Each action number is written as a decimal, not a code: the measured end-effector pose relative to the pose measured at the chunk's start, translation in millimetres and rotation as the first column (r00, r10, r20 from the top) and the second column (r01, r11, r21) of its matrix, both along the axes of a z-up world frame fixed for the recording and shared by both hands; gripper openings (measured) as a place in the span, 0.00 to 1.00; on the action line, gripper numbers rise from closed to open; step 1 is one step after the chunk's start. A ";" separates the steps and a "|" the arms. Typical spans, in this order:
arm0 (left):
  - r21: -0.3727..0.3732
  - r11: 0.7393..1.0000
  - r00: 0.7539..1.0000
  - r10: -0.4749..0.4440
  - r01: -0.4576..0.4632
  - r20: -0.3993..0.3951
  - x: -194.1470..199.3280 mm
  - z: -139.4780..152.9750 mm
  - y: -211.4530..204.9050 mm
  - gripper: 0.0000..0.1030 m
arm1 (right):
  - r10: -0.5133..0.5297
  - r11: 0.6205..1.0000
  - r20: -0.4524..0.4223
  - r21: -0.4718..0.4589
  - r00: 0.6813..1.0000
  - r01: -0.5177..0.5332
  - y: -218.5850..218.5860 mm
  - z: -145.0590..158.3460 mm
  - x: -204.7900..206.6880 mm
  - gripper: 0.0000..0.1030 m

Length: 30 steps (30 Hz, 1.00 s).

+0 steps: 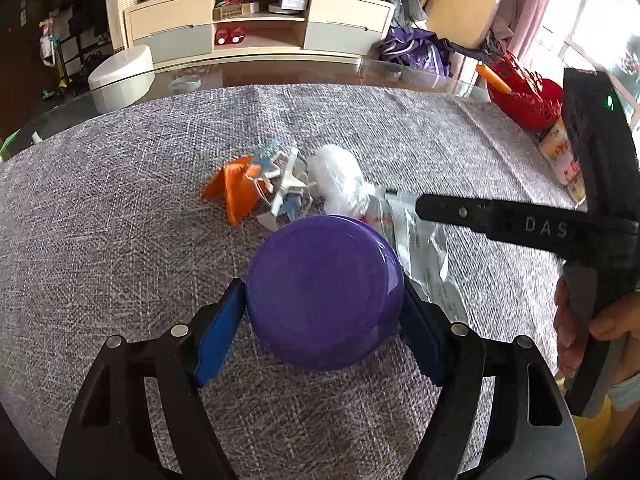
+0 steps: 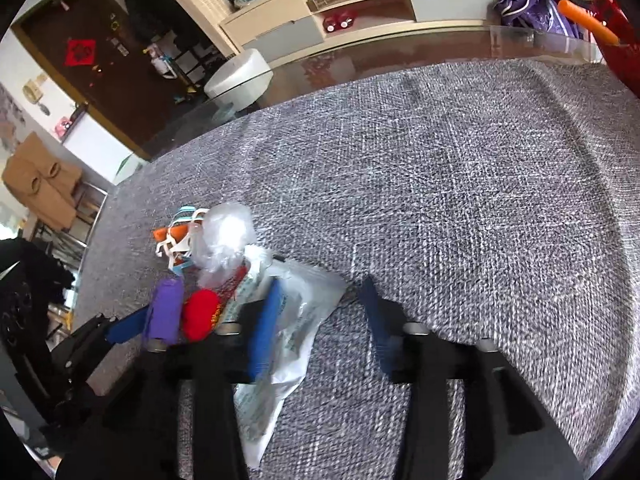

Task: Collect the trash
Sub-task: 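Grasp the purple lid with the left tool while the right tool grasps the white packet, then lower purple lid and white packet into the bin and open both tools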

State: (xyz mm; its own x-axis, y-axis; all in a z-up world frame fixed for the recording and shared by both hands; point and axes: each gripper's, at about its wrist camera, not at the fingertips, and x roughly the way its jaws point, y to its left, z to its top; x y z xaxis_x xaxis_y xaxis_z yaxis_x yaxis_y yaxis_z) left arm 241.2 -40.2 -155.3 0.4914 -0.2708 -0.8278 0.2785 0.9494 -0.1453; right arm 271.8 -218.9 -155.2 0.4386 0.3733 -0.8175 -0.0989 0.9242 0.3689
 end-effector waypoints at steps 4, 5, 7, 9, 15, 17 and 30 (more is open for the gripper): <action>0.042 0.999 1.000 -0.028 0.027 0.012 -8.8 -0.6 -5.0 0.69 | 0.004 0.999 0.007 -0.038 1.000 -0.004 2.9 -2.1 -4.5 0.49; 0.046 0.999 1.000 -0.026 0.026 0.011 -9.8 -0.9 -5.3 0.68 | 0.013 0.999 0.007 -0.036 1.000 -0.012 5.3 -2.4 -5.5 0.50; 0.045 0.999 1.000 -0.020 0.020 0.006 -13.3 -1.9 -1.7 0.68 | 0.035 0.999 0.006 -0.016 0.999 -0.035 13.3 -3.4 -8.4 0.49; 0.045 0.999 1.000 -0.013 0.013 0.001 -16.7 -3.6 4.1 0.68 | 0.055 0.998 0.013 -0.011 0.998 -0.055 23.6 -3.7 -11.0 0.47; 0.011 1.000 1.000 0.001 -0.001 -0.020 -23.7 -8.0 22.1 0.68 | 0.095 0.995 0.039 -0.046 0.995 -0.093 43.8 -3.8 -8.5 0.23; 0.010 1.000 1.000 0.009 -0.009 -0.015 -25.1 -6.0 26.3 0.67 | 0.106 0.993 0.054 -0.050 0.993 -0.104 48.6 -1.5 -10.0 0.12; -0.007 1.000 0.998 0.025 -0.024 0.057 -51.7 31.3 34.0 0.66 | 0.053 0.991 0.173 -0.134 0.983 -0.029 19.0 45.8 -41.8 0.10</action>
State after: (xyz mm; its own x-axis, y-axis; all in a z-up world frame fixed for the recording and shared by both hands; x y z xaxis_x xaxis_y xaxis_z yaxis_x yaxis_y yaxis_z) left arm 189.5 -6.2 -124.0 0.5442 -0.2635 -0.7965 0.2631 0.9551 -0.1362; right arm 230.0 -199.9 -109.4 0.5666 0.2892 -0.7716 -0.1905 0.9570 0.2188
